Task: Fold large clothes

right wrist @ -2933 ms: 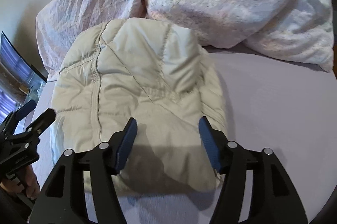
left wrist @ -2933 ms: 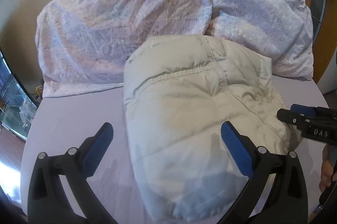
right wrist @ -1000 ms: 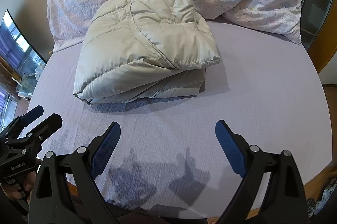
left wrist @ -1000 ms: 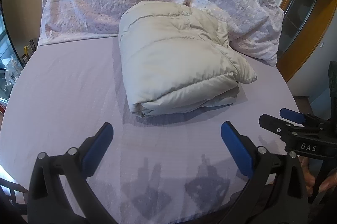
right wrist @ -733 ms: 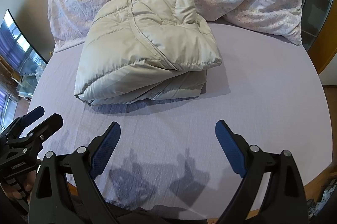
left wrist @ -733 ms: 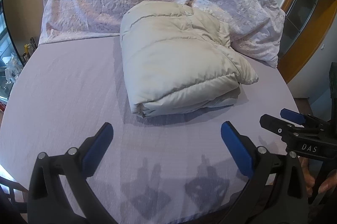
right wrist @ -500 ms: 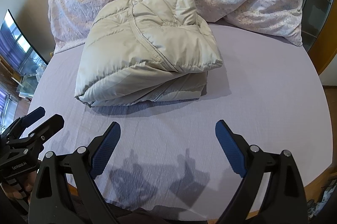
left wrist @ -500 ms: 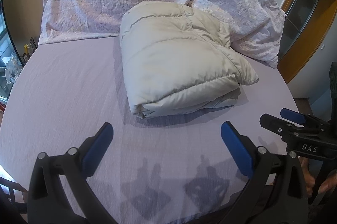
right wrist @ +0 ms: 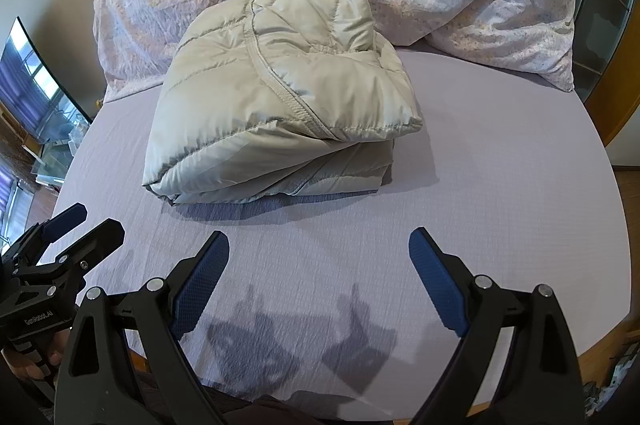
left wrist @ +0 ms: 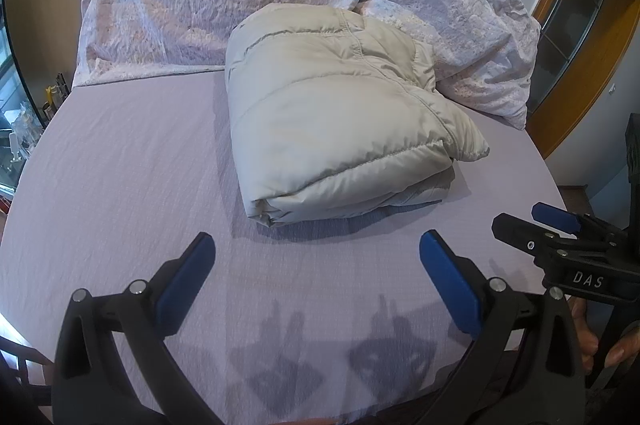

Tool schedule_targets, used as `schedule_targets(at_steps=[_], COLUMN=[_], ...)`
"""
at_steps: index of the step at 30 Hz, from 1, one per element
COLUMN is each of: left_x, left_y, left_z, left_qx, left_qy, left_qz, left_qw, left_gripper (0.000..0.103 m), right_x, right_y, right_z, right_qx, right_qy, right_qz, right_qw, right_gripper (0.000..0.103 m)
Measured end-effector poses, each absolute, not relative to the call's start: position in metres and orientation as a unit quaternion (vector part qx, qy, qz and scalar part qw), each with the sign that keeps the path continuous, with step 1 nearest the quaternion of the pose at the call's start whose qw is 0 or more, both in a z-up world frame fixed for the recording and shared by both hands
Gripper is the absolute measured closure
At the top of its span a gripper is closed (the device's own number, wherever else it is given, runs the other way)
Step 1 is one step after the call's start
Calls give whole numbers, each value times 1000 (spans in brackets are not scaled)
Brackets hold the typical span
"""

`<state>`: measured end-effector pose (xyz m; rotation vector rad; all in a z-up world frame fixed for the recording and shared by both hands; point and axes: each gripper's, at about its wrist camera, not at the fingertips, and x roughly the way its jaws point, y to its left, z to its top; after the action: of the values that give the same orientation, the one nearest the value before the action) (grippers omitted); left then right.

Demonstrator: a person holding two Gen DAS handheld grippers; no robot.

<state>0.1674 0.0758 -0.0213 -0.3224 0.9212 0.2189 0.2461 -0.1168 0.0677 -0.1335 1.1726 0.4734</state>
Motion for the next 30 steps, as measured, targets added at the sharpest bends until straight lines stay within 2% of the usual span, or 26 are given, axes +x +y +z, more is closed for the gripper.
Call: schedule_targets(at_steps=[30], left_x=[170], left_y=[79], left_z=[-19], left_qx=[-154], left_qy=[440], left_qz=[106], left_qw=[878], left_gripper=[2], right_x=[246], right_y=[-114], right_z=[68], right_qx=[-64], right_qy=[545], right_qz=[220], right_qw=[806], right_gripper=[10])
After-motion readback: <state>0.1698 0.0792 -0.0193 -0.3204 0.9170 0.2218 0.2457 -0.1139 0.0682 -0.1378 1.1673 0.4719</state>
